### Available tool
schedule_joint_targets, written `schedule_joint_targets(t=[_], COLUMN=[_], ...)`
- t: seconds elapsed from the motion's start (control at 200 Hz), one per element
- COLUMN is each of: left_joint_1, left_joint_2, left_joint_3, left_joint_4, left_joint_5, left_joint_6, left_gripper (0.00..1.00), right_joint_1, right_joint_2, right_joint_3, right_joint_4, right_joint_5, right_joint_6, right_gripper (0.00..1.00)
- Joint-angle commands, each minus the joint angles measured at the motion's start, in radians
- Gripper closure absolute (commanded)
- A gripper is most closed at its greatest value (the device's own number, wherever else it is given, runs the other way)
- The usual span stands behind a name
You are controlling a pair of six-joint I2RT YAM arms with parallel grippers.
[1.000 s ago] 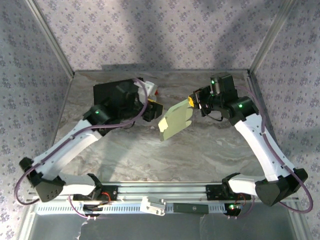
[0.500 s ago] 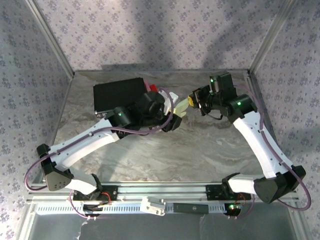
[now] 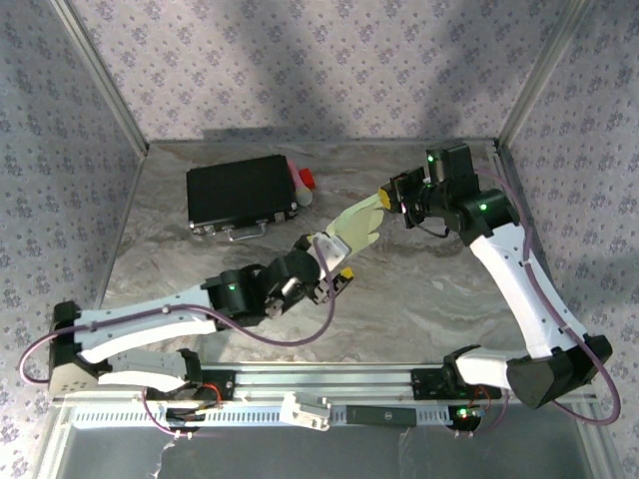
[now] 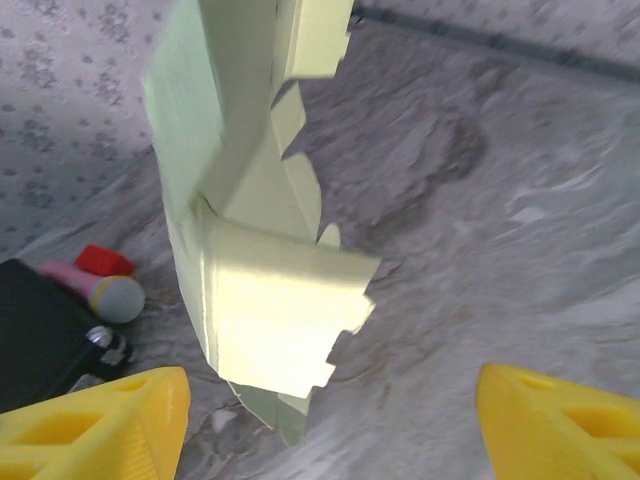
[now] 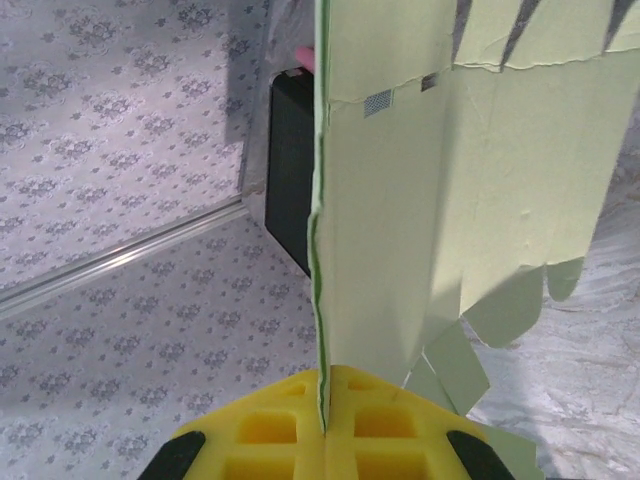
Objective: Fold the paper box
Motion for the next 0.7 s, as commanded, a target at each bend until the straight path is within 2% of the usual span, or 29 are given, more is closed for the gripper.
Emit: schedule_joint_targets(t=[0.0, 0.045, 0.245, 0.285, 0.41, 0.575, 0.695], left_joint_1=[-0.023, -0.044, -0.065, -0.046, 0.011, 0.087, 0.15], left_joint_2=[0.014, 0.031, 0.093, 0.093, 0.074, -0.035, -0.109], left_joint_3=[-0.018, -0.02, -0.102, -0.104, -0.076, -0.109, -0.132], left_joint_4=[0.219, 0.262, 0.584, 0.6, 0.511, 0.401, 0.329], left_joint_5=[-0.12, -0.168, -0.389, -0.372, -0.311, -0.162, -0.064], left_joint_6=[0.099, 0.116, 0.203, 0.197, 0.183, 0.193, 0.209], left_gripper=[0.17, 0.01, 0.0, 0.0, 0.04, 0.15, 0.18], right_joint_1=[-0.005, -0.008, -0.007, -0.007, -0.018, -0.042, -0.046], right_joint_2=[-0.03, -0.03, -0.028, -0.03, -0.036, -0.034, -0.029], right_joint_3=[-0.01, -0.017, -0.036, -0.038, -0.037, -0.027, -0.021], right_joint_4=[0.023, 0.027, 0.046, 0.047, 0.04, 0.034, 0.031], right_joint_5=[-0.016, -0.019, -0.031, -0.033, -0.04, -0.063, -0.076], right_joint_6=[0.004, 0.005, 0.015, 0.014, 0.006, -0.009, -0.019], right_gripper=[1.0, 1.0, 1.0, 1.0, 1.0, 1.0, 1.0])
